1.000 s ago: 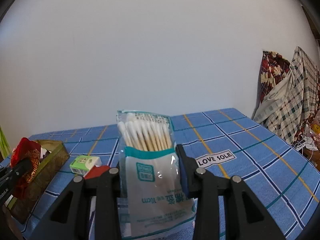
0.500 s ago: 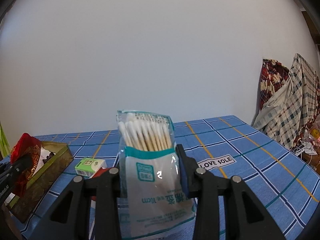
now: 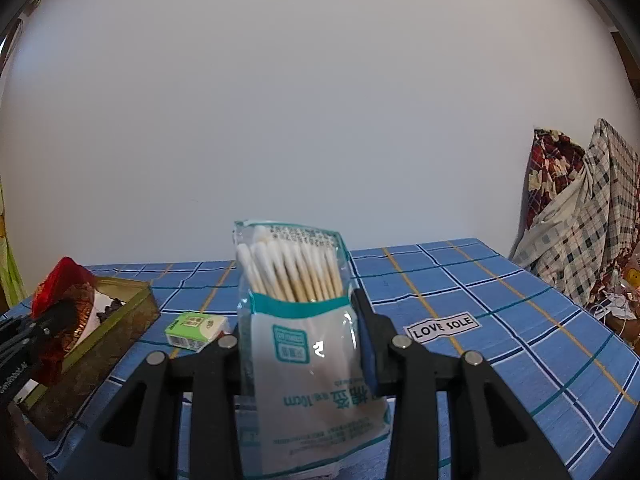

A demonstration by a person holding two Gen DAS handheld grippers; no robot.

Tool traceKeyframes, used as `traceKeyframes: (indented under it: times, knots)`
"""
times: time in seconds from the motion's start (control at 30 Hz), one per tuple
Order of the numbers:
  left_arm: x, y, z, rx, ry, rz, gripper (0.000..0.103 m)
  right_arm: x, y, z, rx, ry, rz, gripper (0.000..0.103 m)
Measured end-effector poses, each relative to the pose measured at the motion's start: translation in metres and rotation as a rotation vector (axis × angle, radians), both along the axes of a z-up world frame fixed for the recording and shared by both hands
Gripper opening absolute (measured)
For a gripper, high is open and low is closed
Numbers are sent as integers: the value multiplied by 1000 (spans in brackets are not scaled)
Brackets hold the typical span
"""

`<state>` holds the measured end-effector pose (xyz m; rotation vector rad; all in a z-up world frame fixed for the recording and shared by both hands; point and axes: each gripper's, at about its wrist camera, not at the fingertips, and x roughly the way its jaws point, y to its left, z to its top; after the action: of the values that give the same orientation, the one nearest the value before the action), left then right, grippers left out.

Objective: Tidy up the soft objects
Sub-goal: 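Carry the red pouch and cotton swab pack over the tin tray with both tools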

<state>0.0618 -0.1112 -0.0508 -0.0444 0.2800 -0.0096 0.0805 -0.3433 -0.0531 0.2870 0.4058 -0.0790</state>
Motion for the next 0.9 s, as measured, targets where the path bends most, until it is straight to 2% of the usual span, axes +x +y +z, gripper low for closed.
traceKeyframes:
  times: [0.6, 0.9]
  knots:
    - [-7, 10, 1, -29, 0, 14, 15, -2, 11, 1, 53, -11, 39, 37]
    - [-10, 18, 1, -60, 6, 27, 15, -3, 27, 5, 48, -18, 67, 37]
